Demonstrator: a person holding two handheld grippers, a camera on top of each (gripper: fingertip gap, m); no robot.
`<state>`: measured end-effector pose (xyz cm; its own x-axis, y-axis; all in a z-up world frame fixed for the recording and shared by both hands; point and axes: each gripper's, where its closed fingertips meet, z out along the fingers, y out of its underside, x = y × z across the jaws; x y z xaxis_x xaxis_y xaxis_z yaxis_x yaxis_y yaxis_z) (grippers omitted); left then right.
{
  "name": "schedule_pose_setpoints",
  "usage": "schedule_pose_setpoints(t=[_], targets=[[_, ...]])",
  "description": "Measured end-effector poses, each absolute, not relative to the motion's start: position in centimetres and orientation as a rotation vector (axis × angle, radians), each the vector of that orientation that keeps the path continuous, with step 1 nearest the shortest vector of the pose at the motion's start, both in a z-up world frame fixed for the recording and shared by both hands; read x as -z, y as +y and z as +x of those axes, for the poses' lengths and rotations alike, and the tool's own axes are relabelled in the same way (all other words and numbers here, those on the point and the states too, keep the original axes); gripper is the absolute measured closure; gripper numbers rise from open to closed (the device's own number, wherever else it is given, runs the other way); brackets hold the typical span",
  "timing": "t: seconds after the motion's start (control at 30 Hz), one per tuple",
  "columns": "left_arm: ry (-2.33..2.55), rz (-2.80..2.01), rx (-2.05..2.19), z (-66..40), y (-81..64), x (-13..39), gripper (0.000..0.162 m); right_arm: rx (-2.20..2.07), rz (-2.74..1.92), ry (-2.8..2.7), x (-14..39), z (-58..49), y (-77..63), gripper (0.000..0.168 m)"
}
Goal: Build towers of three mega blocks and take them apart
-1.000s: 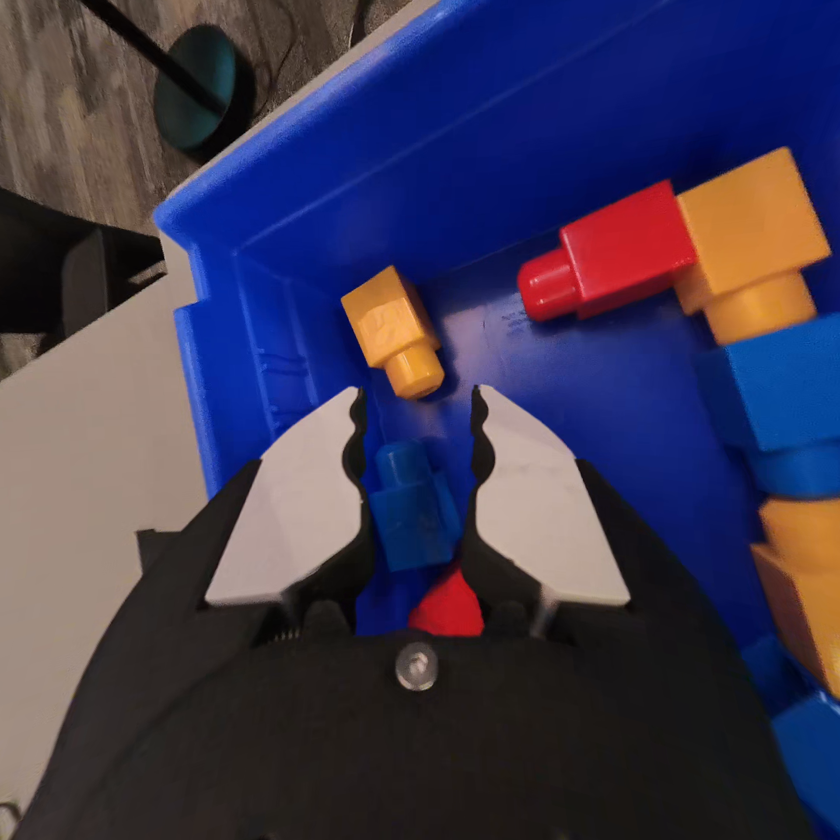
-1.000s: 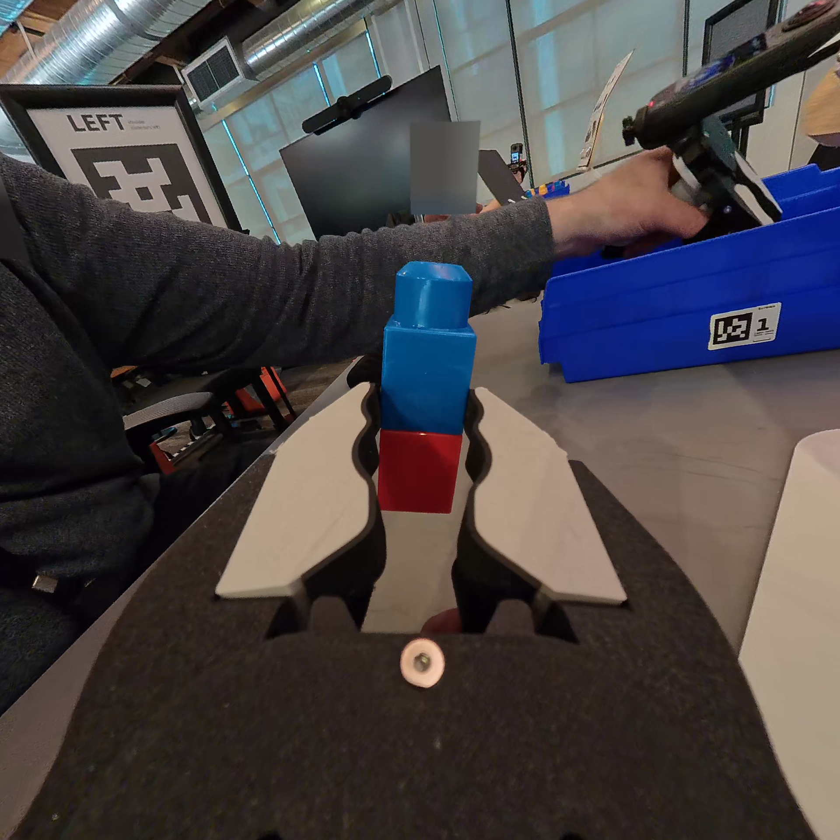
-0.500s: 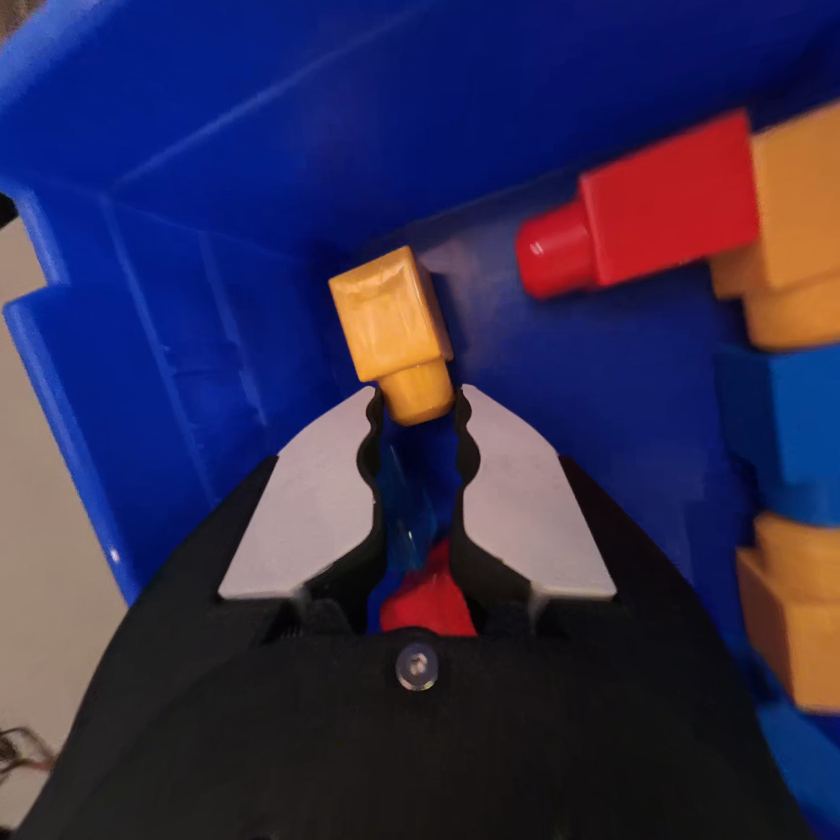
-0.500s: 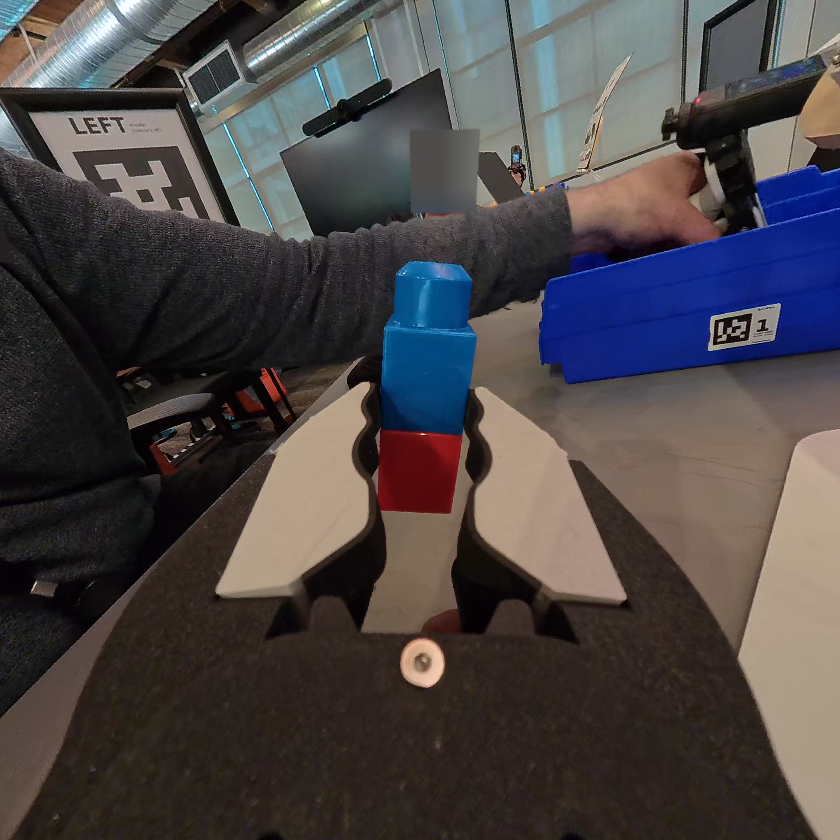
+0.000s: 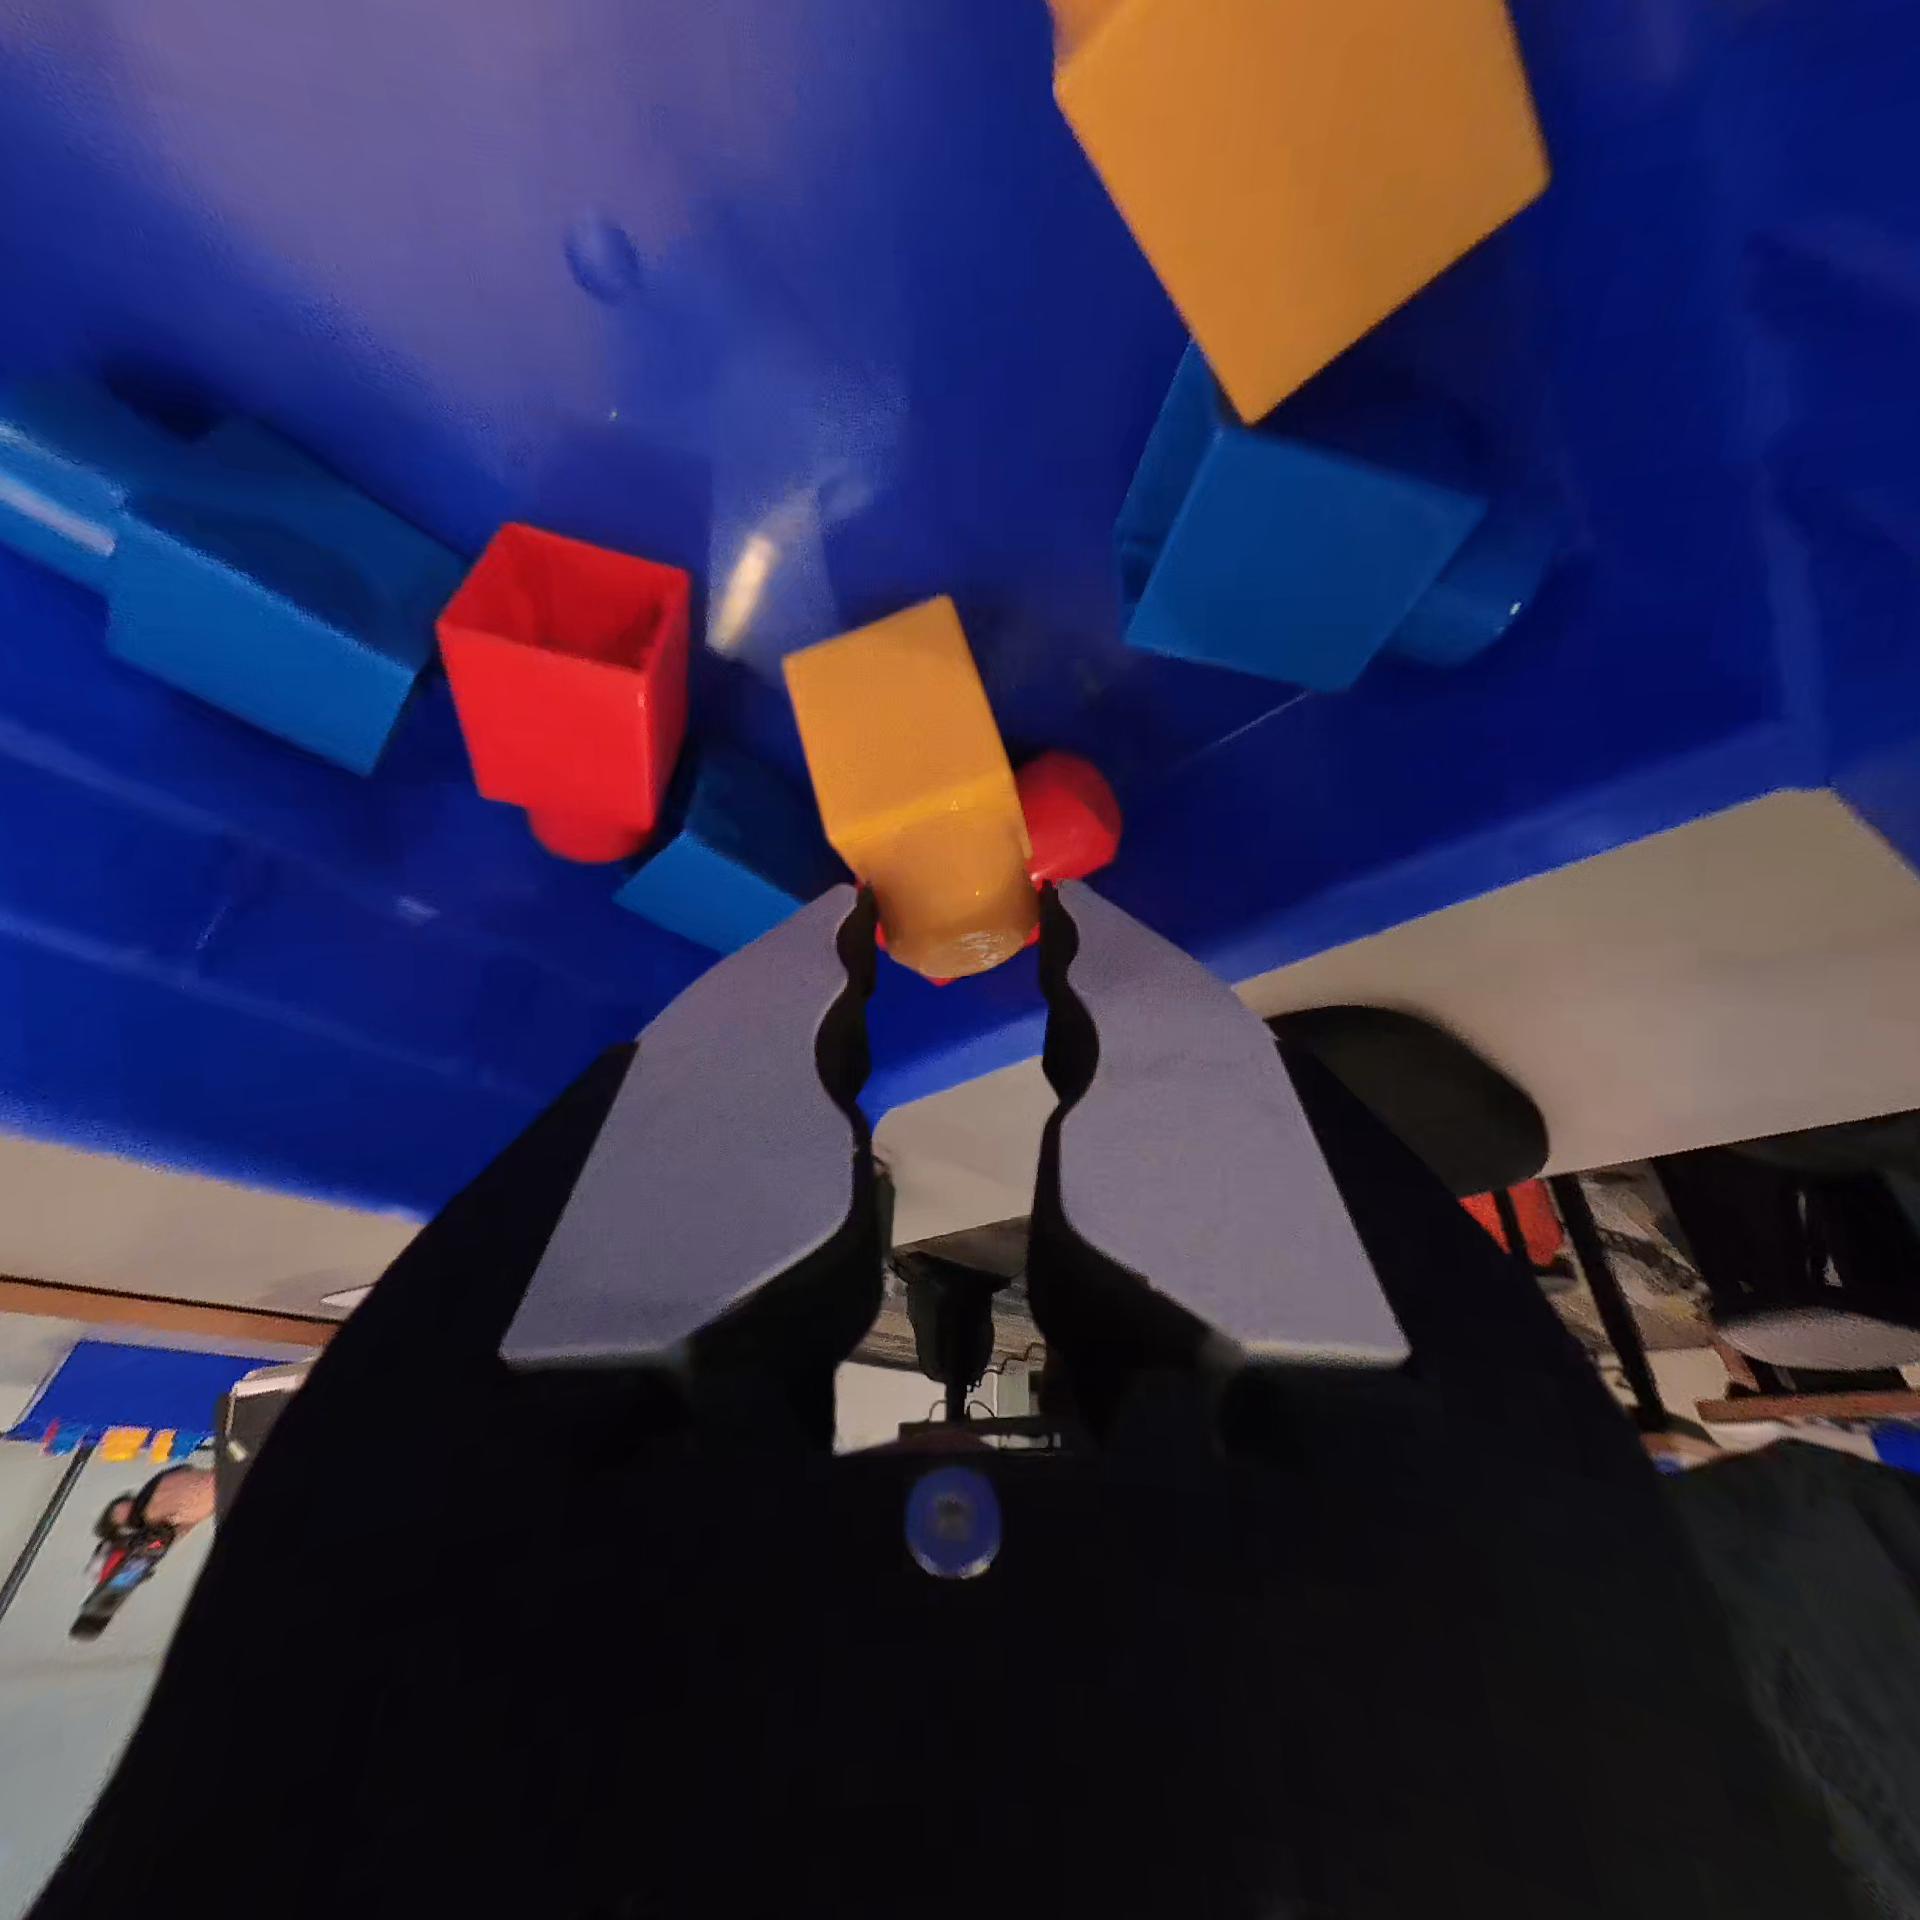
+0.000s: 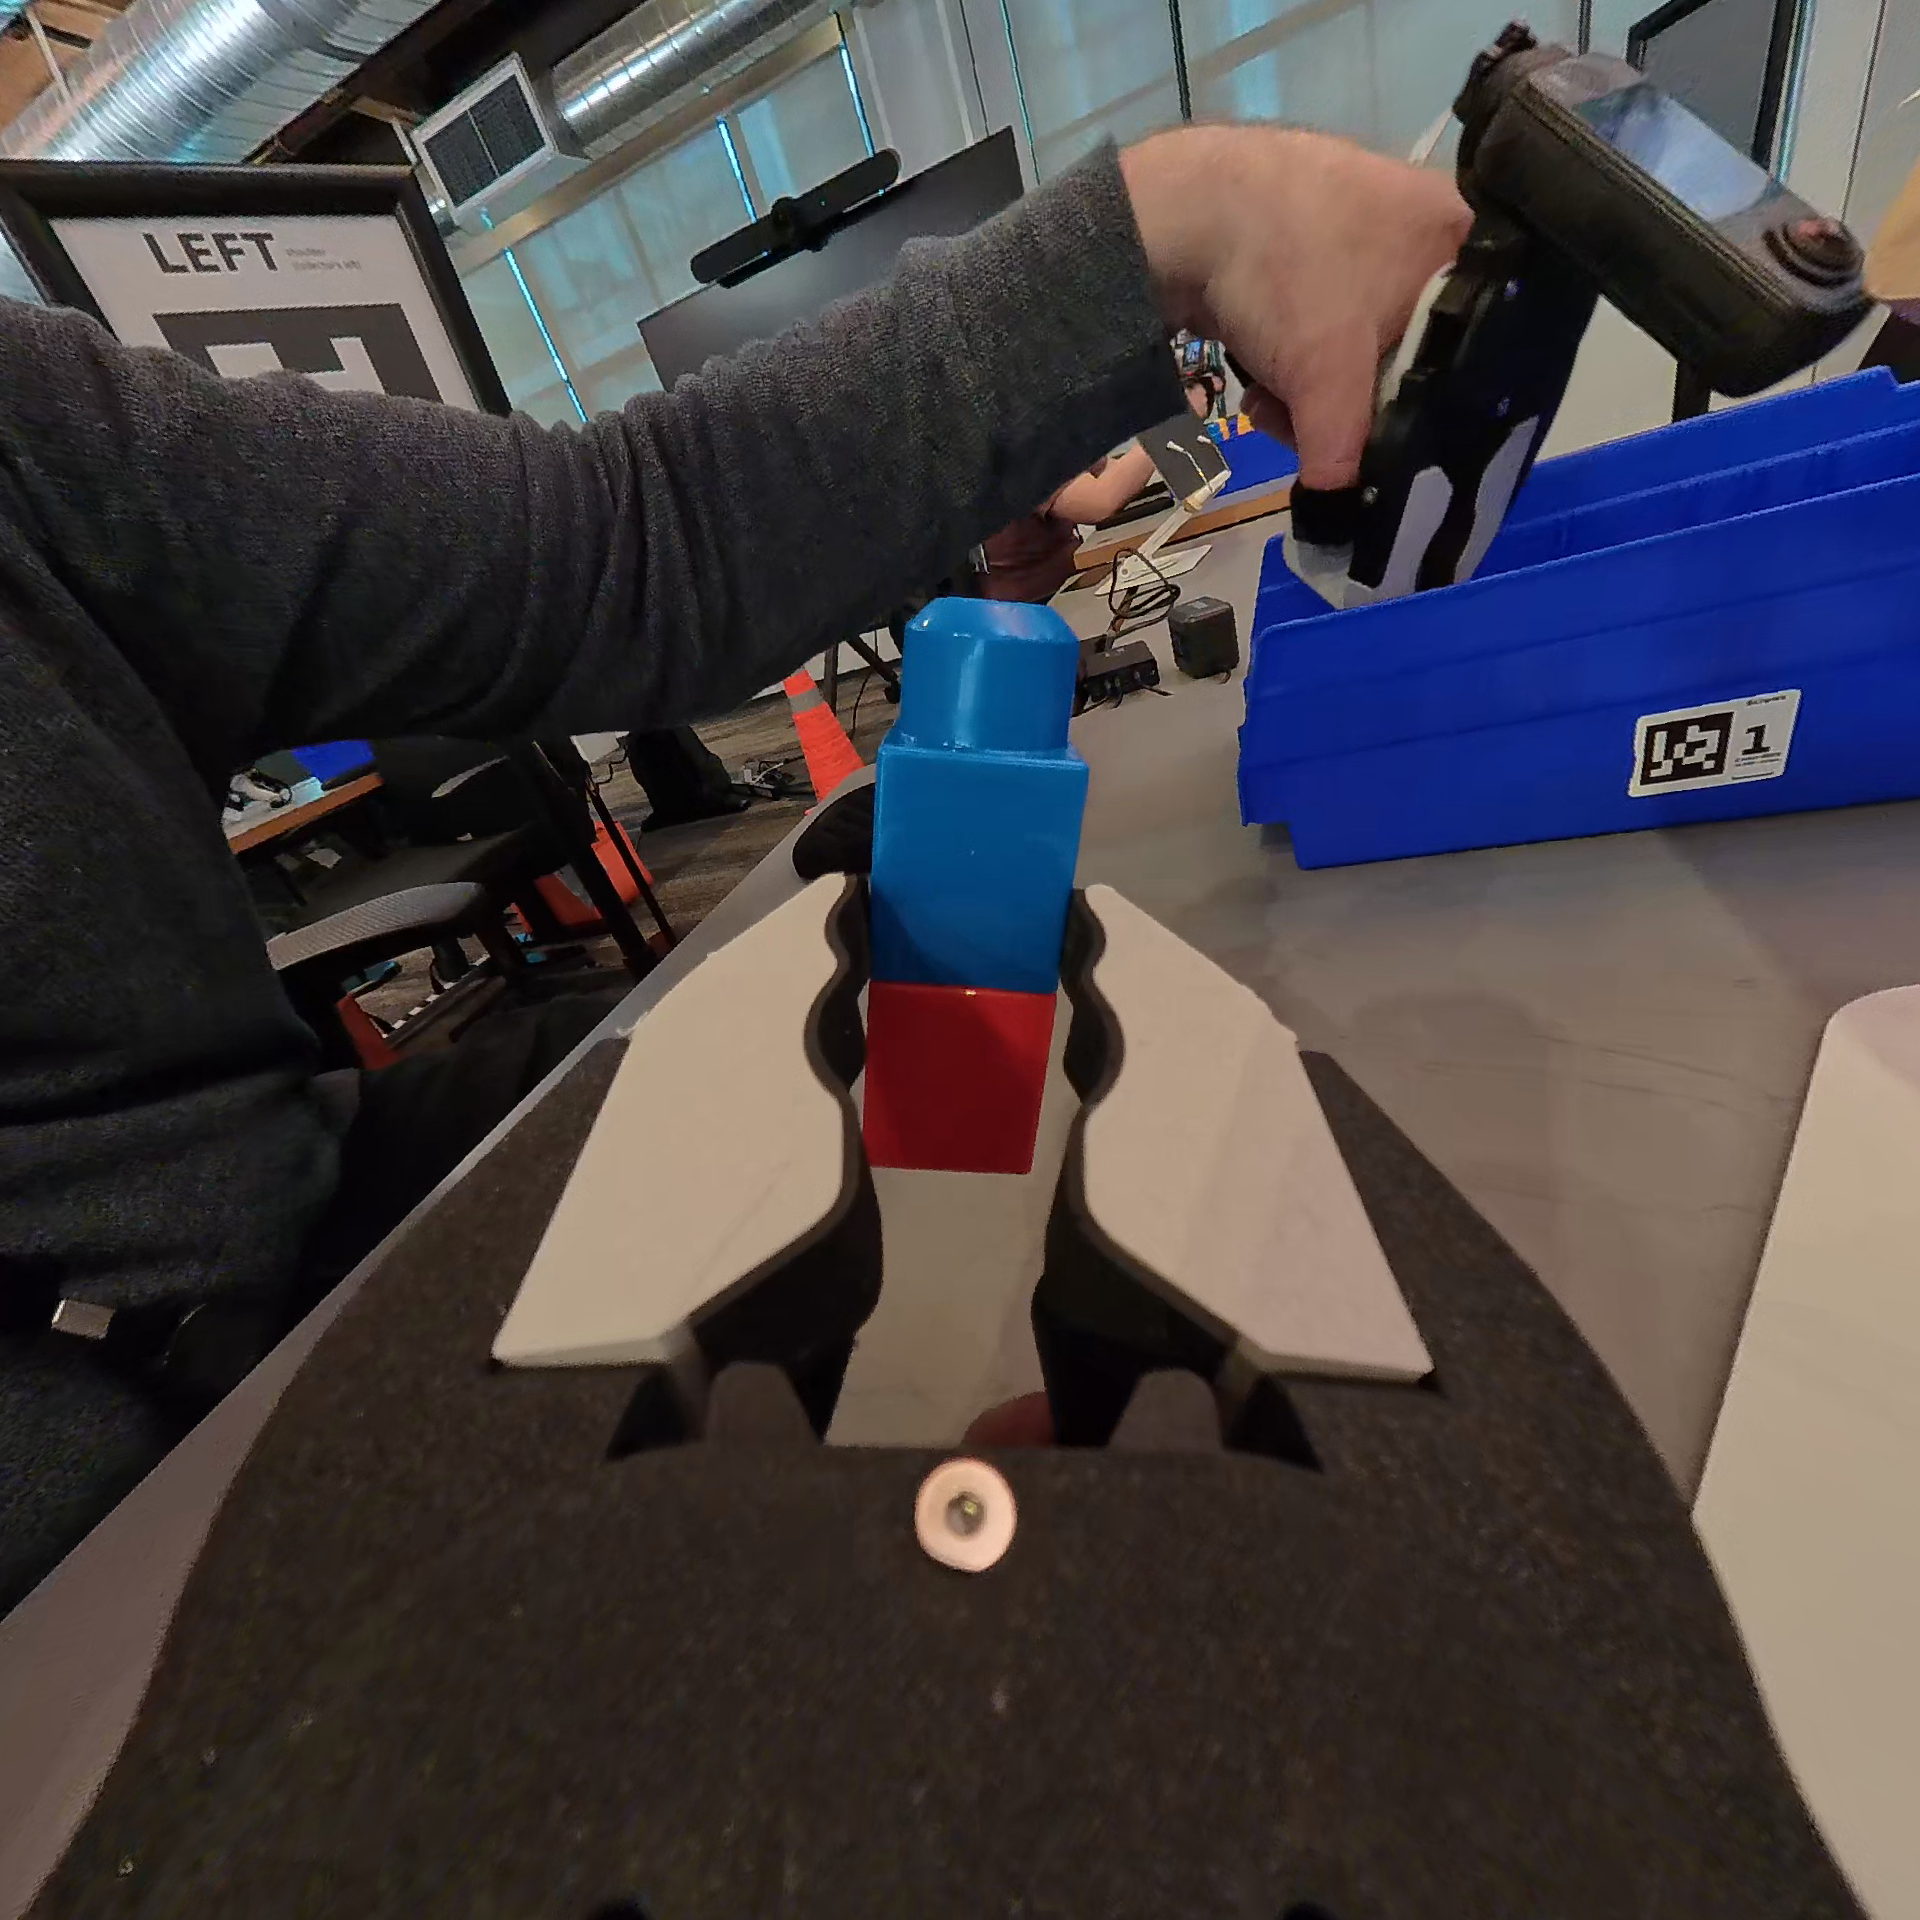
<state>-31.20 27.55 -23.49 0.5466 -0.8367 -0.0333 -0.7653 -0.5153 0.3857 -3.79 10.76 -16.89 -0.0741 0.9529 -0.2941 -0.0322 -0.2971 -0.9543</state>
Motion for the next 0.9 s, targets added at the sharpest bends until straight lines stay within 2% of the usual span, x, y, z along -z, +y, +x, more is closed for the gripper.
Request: schedule_pose_setpoints(t=[0.2,0.4,0.47,0.6,0.73,0.9], targets=[[-1.303,2.514,0.279,-29.8,29.9,24.5,0.132,-1.506,-1.357,-1.065,16.8,-3.7,10.8,0.133],[-1.332,2.717,0.129,-29.4,29.7,23.7,0.107,-1.513,-1.355,-1.06,16.8,-3.7,10.8,0.133],[-1.356,2.791,0.119,-29.7,29.4,24.0,0.104,-1.512,-1.357,-1.059,16.8,-3.7,10.9,0.133],[-1.324,3.003,0.017,-29.1,29.9,25.0,0.111,-1.506,-1.36,-1.066,16.9,-3.8,10.8,0.133],[-1.338,3.102,-0.067,-28.3,30.1,26.1,0.129,-1.502,-1.36,-1.069,16.9,-3.8,10.8,0.133],[-1.343,3.142,-0.059,-28.4,29.9,26.0,0.129,-1.504,-1.358,-1.064,16.8,-3.7,10.8,0.133]])
